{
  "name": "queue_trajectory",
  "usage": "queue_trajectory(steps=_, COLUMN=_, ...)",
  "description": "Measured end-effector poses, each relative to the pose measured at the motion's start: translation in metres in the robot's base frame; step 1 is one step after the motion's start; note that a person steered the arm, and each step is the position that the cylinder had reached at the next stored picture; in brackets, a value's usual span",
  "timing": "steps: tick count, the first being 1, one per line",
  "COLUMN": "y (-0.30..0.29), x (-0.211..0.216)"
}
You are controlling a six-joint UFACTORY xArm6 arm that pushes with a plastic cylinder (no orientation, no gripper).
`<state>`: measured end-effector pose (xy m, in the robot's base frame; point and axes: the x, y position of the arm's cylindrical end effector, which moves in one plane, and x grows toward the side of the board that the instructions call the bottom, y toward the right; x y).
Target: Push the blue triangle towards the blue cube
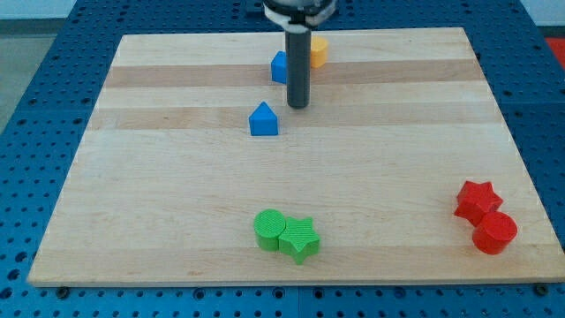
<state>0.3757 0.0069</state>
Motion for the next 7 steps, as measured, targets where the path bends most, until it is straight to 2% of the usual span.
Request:
queue_trajectory(steps=2, y=0.0, x=0.05)
queue_trajectory(steps=3, y=-0.01, x=0.047)
queue_trajectory(steps=5, y=-0.067, x=0.037)
queue_trajectory(steps=7, y=-0.1, x=-0.008)
